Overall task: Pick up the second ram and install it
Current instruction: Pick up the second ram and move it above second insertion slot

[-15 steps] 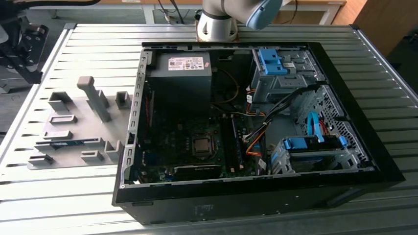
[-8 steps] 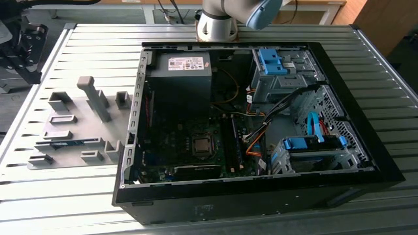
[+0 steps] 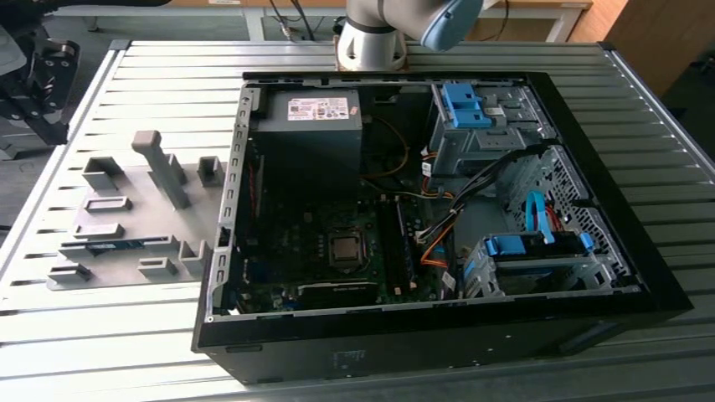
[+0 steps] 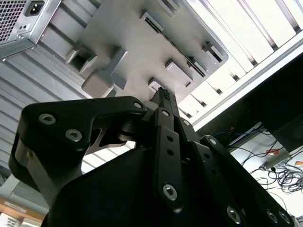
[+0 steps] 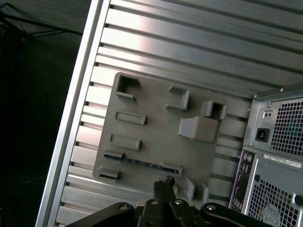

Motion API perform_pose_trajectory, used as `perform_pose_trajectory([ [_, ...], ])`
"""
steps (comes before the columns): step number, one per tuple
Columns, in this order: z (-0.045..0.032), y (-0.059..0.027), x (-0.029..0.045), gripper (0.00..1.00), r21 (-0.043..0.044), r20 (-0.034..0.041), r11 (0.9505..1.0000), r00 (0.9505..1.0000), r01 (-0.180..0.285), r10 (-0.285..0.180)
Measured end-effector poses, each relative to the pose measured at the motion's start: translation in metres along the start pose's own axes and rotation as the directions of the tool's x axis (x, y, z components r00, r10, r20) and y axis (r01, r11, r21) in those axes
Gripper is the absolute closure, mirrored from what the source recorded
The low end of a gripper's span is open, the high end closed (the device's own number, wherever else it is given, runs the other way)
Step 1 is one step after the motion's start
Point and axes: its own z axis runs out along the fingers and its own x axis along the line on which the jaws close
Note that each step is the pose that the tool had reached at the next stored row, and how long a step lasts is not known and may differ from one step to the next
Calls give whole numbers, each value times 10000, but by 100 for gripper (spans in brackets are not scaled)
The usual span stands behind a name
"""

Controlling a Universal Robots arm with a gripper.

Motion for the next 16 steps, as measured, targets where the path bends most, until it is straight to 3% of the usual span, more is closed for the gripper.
perform_pose_trajectory([
  [8,6,-4,19,89,-11,-25,9982,9982,605,-605],
  [16,11,-7,37,89,-23,-50,9922,9922,1249,-1249],
])
